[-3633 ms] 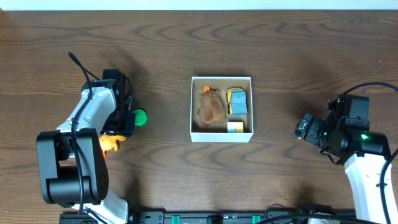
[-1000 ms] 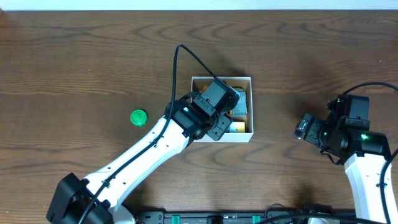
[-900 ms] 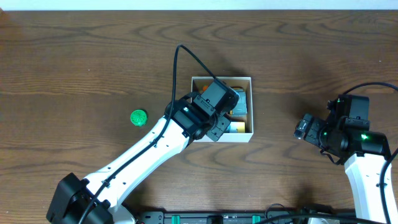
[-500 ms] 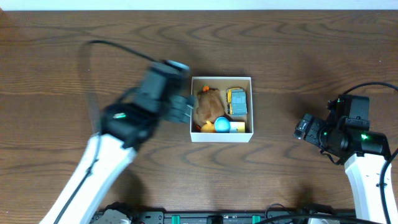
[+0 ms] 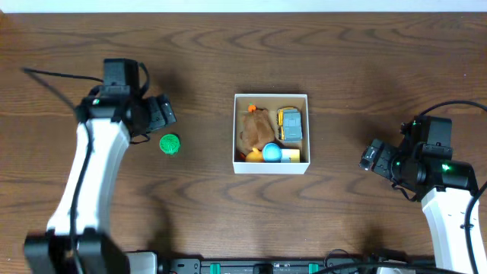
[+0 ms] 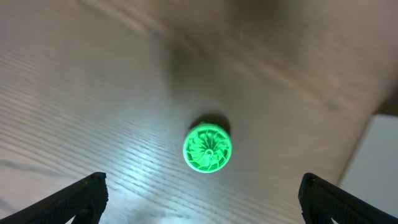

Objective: Pack container
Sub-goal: 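Move the left gripper to the green round toy and grasp it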

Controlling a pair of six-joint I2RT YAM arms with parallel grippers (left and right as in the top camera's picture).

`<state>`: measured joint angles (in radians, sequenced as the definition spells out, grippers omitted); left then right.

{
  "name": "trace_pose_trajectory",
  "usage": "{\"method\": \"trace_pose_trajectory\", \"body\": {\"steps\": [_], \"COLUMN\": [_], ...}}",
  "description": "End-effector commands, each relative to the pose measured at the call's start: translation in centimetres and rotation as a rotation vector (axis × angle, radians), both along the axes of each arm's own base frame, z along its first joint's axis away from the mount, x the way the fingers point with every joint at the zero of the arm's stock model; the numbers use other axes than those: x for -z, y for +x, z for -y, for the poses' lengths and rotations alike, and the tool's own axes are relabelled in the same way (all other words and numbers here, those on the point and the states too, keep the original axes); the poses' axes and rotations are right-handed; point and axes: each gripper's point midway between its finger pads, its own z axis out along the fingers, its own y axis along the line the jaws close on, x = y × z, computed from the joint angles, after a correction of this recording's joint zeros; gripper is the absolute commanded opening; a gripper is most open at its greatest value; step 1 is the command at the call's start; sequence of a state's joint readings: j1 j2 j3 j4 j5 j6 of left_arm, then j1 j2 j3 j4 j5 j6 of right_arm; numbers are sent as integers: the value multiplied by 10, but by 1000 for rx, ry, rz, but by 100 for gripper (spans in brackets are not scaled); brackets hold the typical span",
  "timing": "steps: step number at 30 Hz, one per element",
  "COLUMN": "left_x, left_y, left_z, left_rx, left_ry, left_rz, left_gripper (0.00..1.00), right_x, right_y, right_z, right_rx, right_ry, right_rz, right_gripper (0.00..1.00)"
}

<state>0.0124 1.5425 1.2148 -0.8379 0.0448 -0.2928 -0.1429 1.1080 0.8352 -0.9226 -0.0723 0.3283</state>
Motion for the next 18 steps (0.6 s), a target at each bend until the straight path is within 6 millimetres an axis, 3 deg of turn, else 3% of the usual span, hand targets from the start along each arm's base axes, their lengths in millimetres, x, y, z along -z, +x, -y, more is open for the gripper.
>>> {"method": "trace_pose_trajectory", "body": {"steps": [1, 9, 18], "left_x": [36, 92, 115], "left_y": [-7, -21, -24], "left_z": [11, 16, 16], "left_rx": [-2, -8, -12], "left_ry": [-75, -109, -109], "left_rz": [-121, -314, -377], "left_gripper": [98, 98, 98], "right_x": [2, 2, 2], "right_y": [-1, -1, -1], "right_z": [-1, -1, -1], "right_rx": [-12, -13, -12], "right_ry": [0, 0, 0], "right_rz": [-7, -8, -8], "right_gripper": [99, 99, 99]}}
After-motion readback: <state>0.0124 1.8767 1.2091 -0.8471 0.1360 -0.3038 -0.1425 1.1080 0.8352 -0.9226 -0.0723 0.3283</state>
